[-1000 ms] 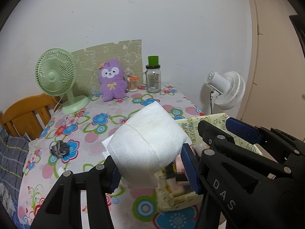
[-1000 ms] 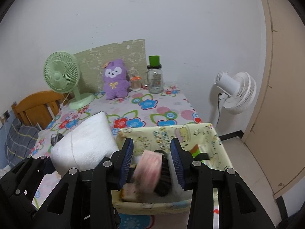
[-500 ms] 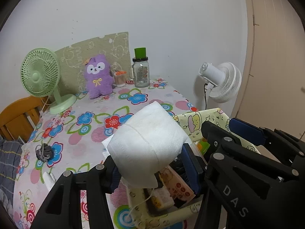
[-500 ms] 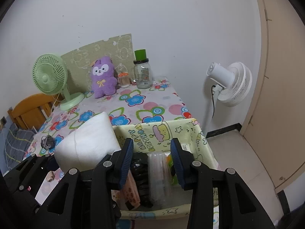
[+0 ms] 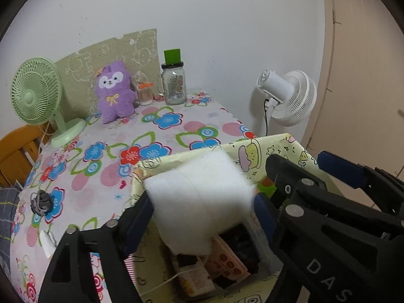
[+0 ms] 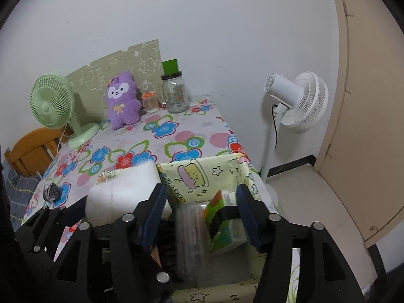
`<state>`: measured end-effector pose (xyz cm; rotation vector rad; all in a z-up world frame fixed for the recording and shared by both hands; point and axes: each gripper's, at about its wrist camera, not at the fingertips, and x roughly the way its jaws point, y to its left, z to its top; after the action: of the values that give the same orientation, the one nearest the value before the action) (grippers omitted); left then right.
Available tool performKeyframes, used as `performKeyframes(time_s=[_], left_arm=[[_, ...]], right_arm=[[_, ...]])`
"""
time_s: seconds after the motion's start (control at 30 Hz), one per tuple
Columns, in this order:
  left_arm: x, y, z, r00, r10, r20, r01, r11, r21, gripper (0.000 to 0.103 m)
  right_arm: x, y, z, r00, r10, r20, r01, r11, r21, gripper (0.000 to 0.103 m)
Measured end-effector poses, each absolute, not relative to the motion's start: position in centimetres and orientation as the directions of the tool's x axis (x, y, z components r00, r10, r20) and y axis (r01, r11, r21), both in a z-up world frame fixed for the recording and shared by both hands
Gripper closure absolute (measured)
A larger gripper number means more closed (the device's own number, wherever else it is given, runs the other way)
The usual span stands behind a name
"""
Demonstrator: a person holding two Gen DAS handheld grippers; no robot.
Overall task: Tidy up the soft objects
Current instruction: 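Open both tools to drop the white pad and pink packet into the box, then withdraw both tools from the paper box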
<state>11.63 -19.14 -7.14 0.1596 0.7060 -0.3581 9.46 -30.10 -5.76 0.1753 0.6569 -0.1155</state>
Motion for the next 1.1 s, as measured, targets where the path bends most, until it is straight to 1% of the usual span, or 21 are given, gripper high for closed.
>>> performKeyframes(time_s=[0.03, 0.07, 0.1, 0.13, 0.2, 0.43, 0.63, 0.87, 0.93, 0.97, 1.0, 1.1], left_arm=[[11.6, -19.3, -7.2, 0.700, -0.273, -0.660, 0.379, 0.925, 0.019, 0.012], [11.6, -19.3, -7.2, 0.698, -0.279, -0.660, 0.383, 0.924, 0.015, 0.005], [11.5, -19.4, -7.1, 0.700, -0.280, -0.657, 0.383, 0.924, 0.014, 0.002], [11.4, -19.4, -7.0, 0.706, -0.274, -0.653, 0.377, 0.926, 0.018, 0.001], [11.2, -19.4, -6.9, 0.713, -0.264, -0.649, 0.367, 0.930, 0.025, 0.000], [10.7, -18.6, -6.4, 0.714, -0.260, -0.650, 0.356, 0.934, 0.018, 0.000], [9.8, -17.5, -5.5, 0.730, -0.268, -0.629, 0.358, 0.934, 0.017, 0.000], [8.8, -15.8, -4.8, 0.759, -0.245, -0.603, 0.338, 0.940, 0.044, 0.000], [8.5, -15.3, -4.5, 0.766, -0.244, -0.595, 0.338, 0.940, 0.050, 0.000], [8.4, -15.1, -4.4, 0.767, -0.246, -0.592, 0.340, 0.939, 0.050, 0.000], [8.2, -14.8, -4.3, 0.770, -0.248, -0.587, 0.340, 0.939, 0.049, 0.000], [7.8, -14.1, -4.0, 0.777, -0.246, -0.580, 0.334, 0.941, 0.049, 0.000]], right_arm=[[9.5, -30.2, -5.8, 0.787, -0.055, -0.614, 0.167, 0.978, 0.127, 0.034], [9.5, -30.4, -5.8, 0.789, -0.057, -0.612, 0.171, 0.977, 0.129, 0.029], [9.5, -30.5, -5.8, 0.790, -0.061, -0.610, 0.175, 0.976, 0.130, 0.024], [9.4, -30.6, -5.8, 0.791, -0.065, -0.608, 0.181, 0.975, 0.132, 0.023], [9.3, -30.7, -5.7, 0.795, -0.065, -0.603, 0.184, 0.973, 0.137, 0.021], [8.8, -30.0, -5.4, 0.794, -0.067, -0.604, 0.176, 0.977, 0.123, 0.020], [8.2, -28.7, -4.8, 0.803, -0.061, -0.593, 0.156, 0.981, 0.111, 0.020], [7.3, -26.8, -4.0, 0.809, -0.056, -0.585, 0.130, 0.988, 0.084, 0.020], [7.0, -26.2, -3.8, 0.814, -0.061, -0.578, 0.127, 0.989, 0.075, 0.014], [6.9, -26.0, -3.7, 0.817, -0.064, -0.574, 0.129, 0.989, 0.073, 0.009], [6.7, -25.8, -3.6, 0.822, -0.066, -0.566, 0.131, 0.989, 0.075, 0.007], [6.3, -25.2, -3.3, 0.828, -0.054, -0.559, 0.121, 0.989, 0.083, 0.006]])
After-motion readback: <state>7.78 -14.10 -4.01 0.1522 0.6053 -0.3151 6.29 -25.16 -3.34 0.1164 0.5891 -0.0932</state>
